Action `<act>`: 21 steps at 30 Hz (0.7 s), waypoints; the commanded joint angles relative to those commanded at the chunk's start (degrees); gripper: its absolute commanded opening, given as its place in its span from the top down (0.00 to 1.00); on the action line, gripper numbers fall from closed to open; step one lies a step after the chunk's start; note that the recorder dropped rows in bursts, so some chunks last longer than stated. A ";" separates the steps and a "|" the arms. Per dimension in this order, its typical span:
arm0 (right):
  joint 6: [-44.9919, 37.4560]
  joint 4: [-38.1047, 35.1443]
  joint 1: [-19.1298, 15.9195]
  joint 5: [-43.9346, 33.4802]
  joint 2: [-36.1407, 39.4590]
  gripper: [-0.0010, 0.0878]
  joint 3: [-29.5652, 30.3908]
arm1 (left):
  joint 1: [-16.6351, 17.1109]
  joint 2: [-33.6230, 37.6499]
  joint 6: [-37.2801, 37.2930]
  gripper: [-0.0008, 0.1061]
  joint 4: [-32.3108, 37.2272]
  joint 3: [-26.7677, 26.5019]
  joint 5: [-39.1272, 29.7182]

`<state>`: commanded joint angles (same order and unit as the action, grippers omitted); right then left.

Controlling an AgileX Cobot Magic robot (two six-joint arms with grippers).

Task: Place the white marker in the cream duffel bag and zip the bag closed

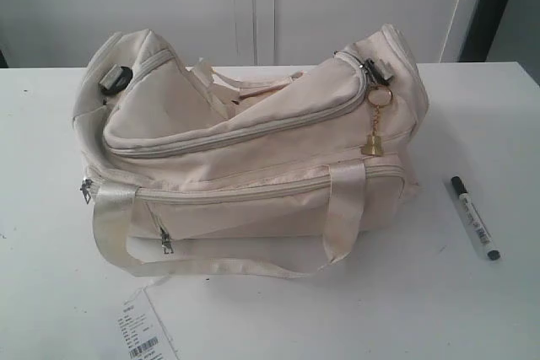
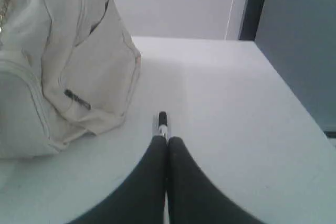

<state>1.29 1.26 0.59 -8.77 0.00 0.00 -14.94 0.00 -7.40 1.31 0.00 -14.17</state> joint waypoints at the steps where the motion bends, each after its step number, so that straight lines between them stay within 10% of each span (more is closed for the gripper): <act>1: 0.38 -1.26 0.00 1.06 0.00 0.99 0.00 | 0.00 0.00 0.00 0.99 -0.41 0.00 0.12; 12: 19.95 -4.23 0.00 21.94 0.00 0.99 0.00 | 0.00 0.00 0.05 0.99 -8.20 0.00 6.32; 21: 14.34 -4.09 0.00 28.08 5.12 0.99 -9.68 | 0.00 0.00 3.33 0.99 -23.77 0.00 8.75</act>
<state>15.63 -2.83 0.59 19.31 5.12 -9.68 -14.94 0.00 -4.06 -22.45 0.00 -5.42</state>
